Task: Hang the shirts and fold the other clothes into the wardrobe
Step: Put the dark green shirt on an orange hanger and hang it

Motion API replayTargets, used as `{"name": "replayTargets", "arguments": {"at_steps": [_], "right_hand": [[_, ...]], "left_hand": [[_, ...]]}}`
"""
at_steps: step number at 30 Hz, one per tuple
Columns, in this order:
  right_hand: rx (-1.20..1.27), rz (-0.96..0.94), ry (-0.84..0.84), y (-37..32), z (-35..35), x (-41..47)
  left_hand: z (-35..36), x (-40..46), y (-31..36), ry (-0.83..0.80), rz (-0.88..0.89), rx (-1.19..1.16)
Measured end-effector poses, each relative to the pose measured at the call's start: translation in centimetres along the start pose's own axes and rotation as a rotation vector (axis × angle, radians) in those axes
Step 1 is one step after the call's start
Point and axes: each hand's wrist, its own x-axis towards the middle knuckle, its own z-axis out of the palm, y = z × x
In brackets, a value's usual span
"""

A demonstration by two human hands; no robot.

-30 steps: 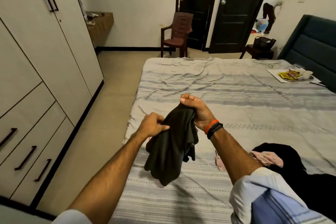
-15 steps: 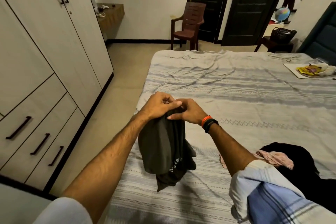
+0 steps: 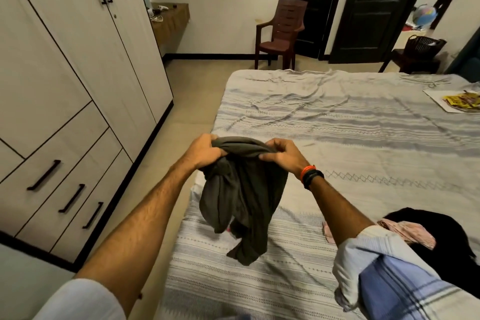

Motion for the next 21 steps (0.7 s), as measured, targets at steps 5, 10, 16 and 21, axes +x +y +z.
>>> {"name": "replayTargets", "arguments": {"at_steps": [5,10,16,21], "right_hand": [[-0.08,-0.057,-0.186,-1.0,2.1,-0.7],[0.014,-0.043,-0.097,-1.9,2.9,-0.5],[0.521,-0.013,0.053,-4.1,2.8,-0.7],[0.791,-0.086,-0.038,-5.1,3.0,-0.6]], "left_hand": [[0.3,-0.3,2.8,0.037,0.114,-0.243],[1.0,0.3,3.1,0.201,0.164,-0.232],[2.7,0.0,0.1,-0.26,-0.044,-0.127],[5.0,-0.4,0.2,-0.214,0.013,-0.101]]}}
